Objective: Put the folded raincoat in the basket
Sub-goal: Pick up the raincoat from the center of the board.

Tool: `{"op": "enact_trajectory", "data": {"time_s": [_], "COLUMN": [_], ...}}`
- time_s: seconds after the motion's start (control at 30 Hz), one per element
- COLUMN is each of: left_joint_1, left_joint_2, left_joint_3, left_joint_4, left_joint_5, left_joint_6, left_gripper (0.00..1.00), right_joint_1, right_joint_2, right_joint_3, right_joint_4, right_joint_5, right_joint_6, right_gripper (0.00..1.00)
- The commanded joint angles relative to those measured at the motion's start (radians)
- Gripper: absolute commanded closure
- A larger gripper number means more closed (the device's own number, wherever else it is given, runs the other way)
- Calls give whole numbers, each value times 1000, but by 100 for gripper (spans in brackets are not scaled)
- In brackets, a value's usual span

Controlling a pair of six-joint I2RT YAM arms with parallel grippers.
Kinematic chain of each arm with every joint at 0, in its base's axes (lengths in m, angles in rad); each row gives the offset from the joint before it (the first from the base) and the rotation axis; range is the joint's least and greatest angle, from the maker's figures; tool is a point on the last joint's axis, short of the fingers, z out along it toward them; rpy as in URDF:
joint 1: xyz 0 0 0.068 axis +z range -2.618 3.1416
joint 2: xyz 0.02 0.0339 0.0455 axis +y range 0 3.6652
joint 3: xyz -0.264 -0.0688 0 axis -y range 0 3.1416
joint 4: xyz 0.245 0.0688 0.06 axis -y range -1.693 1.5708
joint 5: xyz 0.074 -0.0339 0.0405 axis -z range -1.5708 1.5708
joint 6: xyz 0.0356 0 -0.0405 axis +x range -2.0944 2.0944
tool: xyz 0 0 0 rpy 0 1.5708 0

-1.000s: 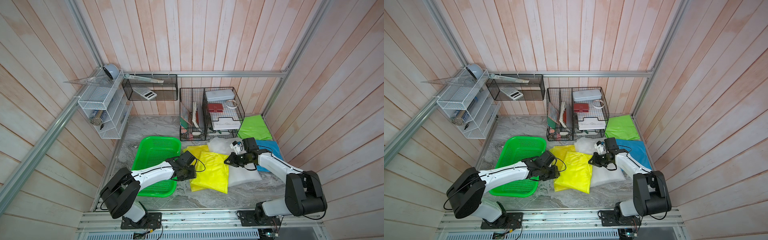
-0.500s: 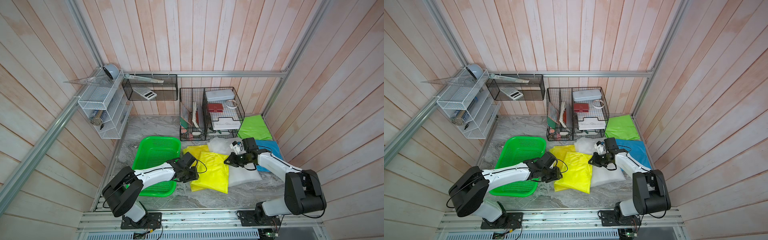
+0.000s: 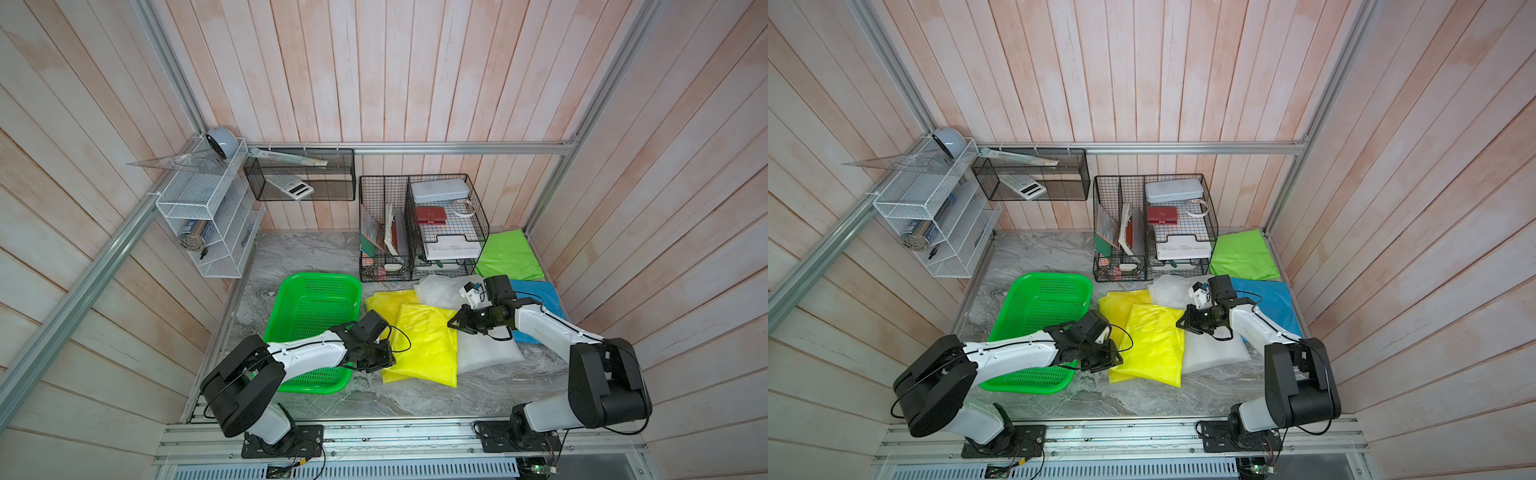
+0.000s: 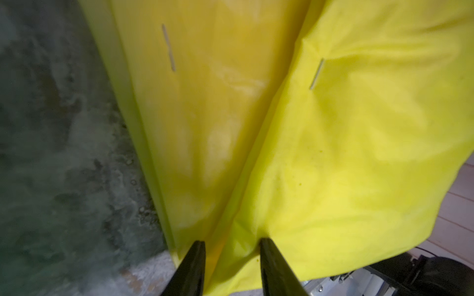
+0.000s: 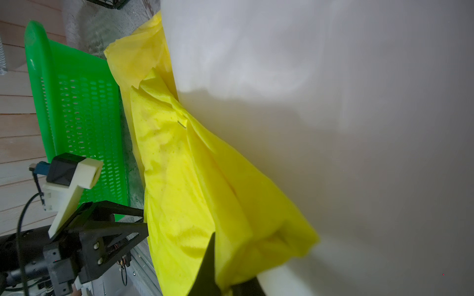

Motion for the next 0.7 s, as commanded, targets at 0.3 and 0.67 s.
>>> {"op": "enact_trajectory", "data": {"time_s": [0.3,0.67], "left_joint_1": [-7,-7], "left_joint_2": [-16,-107], "left_joint_3": [15,102], "left_joint_4": [-15,-189], "left_joint_5": [12,-81], "left_joint_6": [15,64], "left_gripper": [92,100], "right_joint_1": [-7,-6], "right_joint_2": [-1,-86], "right_joint_3": [-4,0], "right_joint_4": [0,7], "right_joint_5": [-2,-56], "right_joint_6": [-3,22], "right_gripper": [93,93]}}
